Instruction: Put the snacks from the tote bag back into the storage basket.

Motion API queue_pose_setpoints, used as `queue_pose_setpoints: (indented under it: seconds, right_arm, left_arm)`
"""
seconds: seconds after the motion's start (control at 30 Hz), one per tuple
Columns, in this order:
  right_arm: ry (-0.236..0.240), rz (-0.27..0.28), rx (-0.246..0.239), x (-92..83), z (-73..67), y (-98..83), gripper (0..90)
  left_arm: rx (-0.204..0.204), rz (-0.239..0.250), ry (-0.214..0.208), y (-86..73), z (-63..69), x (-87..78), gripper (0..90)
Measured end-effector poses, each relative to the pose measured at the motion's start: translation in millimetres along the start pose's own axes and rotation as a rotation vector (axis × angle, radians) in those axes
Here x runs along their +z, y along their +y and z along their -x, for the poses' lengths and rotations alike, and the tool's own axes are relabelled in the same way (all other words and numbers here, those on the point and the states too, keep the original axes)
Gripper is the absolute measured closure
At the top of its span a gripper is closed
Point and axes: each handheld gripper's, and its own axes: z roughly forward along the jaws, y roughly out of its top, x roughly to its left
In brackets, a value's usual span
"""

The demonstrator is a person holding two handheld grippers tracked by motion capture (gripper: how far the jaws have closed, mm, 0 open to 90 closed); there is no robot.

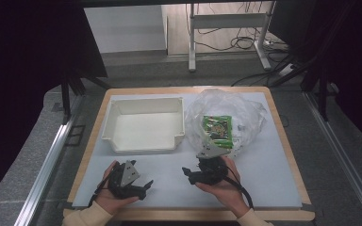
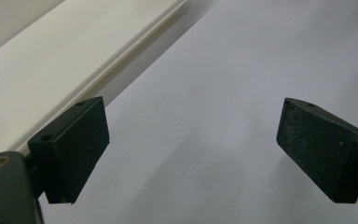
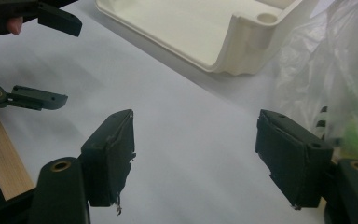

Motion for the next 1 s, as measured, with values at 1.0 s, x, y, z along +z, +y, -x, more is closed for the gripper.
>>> queue_pose_setpoints:
  seconds: [1.0]
  right_arm:
    - [-0.029,0.056,0.036,-36.6,29.0,30.0,28.8]
  left_arm:
    - [0.006,-0.014,0.005,-0.4,-2.2,1.5,9.4]
